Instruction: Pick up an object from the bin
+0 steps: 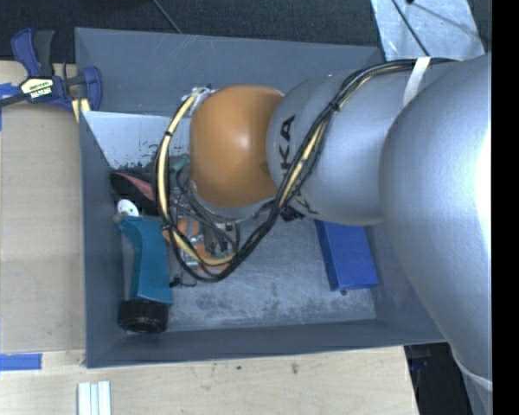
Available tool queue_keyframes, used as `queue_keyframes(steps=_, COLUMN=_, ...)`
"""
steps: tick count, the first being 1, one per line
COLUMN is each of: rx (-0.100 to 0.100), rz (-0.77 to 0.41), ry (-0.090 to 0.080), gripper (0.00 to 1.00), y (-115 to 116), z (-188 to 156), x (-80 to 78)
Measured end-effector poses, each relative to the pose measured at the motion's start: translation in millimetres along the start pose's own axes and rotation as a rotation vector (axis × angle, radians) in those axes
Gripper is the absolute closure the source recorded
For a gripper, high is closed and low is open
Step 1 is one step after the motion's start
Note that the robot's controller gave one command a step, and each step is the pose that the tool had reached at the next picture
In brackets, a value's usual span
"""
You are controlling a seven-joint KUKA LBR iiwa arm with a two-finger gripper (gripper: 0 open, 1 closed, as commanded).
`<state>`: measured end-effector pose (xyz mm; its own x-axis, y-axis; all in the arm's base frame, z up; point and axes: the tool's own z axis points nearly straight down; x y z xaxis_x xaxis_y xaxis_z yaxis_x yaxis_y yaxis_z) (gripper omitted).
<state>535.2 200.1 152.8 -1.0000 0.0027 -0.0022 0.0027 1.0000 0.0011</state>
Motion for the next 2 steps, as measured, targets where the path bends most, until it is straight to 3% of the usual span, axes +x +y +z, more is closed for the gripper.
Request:
queue_keyframes(steps=1, rx=0.0, rz=0.0, ry=0.0, gripper=0.0, y=0, z=0, x=0.0)
queue_keyframes(steps=2, rx=-0.004, rz=0.048, ry=-0.004, gripper=0.0, y=-30, z=25, x=-11.2)
